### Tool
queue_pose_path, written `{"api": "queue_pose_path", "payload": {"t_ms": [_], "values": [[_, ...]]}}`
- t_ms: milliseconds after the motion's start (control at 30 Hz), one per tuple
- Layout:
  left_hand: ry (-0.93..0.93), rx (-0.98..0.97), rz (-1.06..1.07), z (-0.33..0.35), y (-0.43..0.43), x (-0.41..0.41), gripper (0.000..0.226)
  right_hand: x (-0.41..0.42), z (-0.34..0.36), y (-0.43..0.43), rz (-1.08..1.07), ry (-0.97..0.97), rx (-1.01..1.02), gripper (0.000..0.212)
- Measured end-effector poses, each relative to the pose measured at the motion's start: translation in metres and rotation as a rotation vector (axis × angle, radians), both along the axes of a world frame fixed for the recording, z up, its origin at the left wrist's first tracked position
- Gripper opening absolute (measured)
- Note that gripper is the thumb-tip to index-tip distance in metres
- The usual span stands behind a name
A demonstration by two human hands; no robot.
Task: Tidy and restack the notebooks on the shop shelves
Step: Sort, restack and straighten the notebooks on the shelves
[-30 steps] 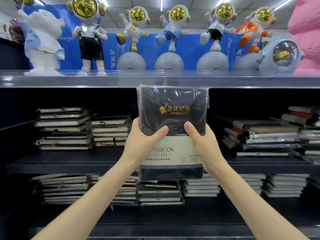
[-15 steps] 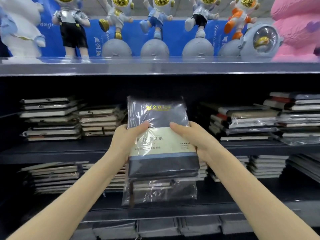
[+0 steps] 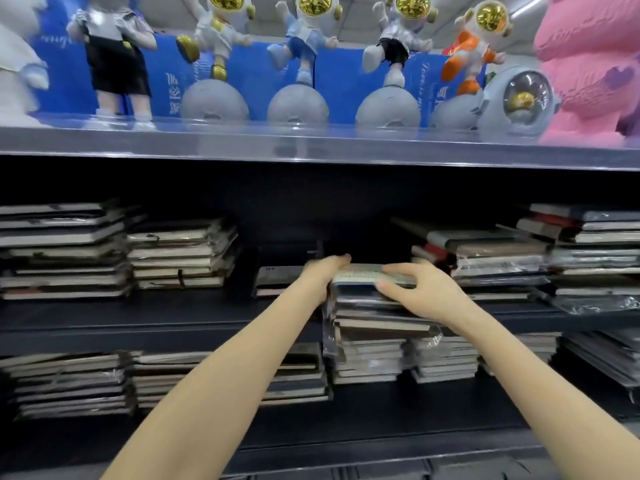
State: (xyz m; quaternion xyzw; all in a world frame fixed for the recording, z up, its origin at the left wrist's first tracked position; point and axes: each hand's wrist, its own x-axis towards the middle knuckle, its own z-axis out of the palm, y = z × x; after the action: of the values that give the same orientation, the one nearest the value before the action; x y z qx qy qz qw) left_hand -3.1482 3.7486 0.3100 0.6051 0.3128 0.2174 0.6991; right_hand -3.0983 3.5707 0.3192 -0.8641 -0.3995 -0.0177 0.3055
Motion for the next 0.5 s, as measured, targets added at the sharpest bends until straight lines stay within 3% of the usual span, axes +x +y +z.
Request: {"api": "queue_pose_path", "payload": {"t_ms": [100,167,233,267,367,500], "values": [[0.092,0.193,-0.034,0.008,0.011,-0.002,0.055,-0.011,-0.005,0.002,0.133,-0.208,-0.113,0.071],[0.251,0.550,0.061,0.015,0.029,-0.014,0.059,-0.011,-0.009,0.003,0.172,-0.293,-0.170,0.088],[0.448,0.873,0.252,0.018,0.054,-0.037,0.062,-0.008,-0.013,0.004,0.173,-0.371,-0.193,0.087],[0.529,0.938,0.303,0.016,0.067,-0.047,0.058,-0.008,-0.015,0.004,0.174,-0.405,-0.194,0.083],[0.609,0.852,0.264,0.003,0.095,-0.063,0.041,-0.007,-0.018,0.004,0.174,-0.458,-0.190,0.085],[0.441,0.547,0.196,0.000,0.095,-0.049,0.040,-0.006,-0.017,0.005,0.169,-0.408,-0.188,0.083]]}}
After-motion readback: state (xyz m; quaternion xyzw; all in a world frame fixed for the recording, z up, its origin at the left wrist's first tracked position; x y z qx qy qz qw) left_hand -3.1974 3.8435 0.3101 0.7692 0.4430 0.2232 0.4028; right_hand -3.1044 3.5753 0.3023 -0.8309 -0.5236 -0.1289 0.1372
